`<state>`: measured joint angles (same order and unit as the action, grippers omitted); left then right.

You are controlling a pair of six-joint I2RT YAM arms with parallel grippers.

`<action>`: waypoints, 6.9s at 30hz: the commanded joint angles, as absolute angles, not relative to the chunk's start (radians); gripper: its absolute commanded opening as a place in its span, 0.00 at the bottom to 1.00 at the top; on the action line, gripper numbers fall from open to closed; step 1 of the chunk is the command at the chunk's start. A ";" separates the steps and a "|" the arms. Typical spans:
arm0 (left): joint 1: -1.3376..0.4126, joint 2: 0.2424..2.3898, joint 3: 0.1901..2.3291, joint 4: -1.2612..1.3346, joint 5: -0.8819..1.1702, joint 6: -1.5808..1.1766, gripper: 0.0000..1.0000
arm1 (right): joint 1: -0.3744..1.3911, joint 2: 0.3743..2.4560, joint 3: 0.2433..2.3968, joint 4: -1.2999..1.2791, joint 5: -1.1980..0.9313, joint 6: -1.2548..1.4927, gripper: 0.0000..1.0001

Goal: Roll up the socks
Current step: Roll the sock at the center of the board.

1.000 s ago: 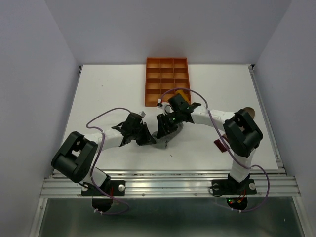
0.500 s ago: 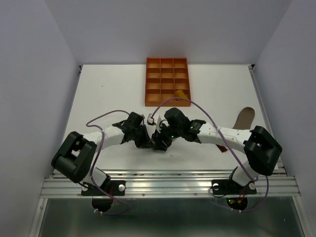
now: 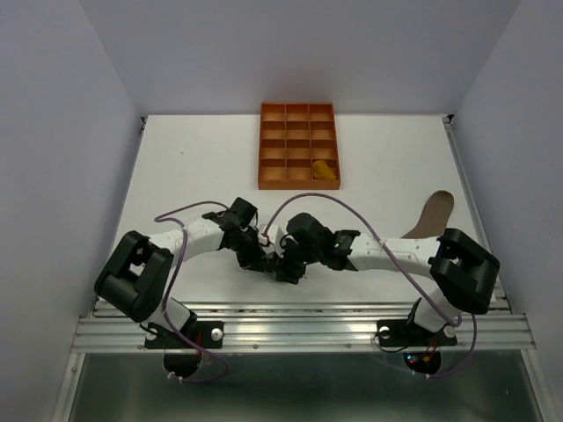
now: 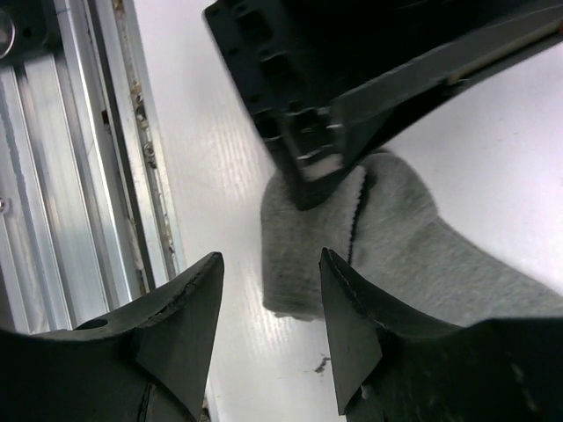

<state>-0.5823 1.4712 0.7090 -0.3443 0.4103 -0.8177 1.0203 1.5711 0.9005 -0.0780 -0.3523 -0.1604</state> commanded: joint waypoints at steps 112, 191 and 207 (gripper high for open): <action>-0.637 1.684 0.770 -0.069 0.341 -0.658 0.53 | 0.649 1.815 0.601 0.034 -0.370 0.508 0.11; -0.626 1.471 0.914 -0.707 0.126 -0.888 0.00 | 1.290 1.827 0.930 0.155 0.304 -0.081 0.06; -0.249 1.264 0.934 -0.744 0.031 -0.746 0.29 | 1.267 1.856 0.828 0.399 0.100 -0.416 0.01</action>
<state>-0.3416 1.2861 0.8902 -0.7620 0.1673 -0.8215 1.2697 1.7954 0.8574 0.5037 0.2066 -0.3313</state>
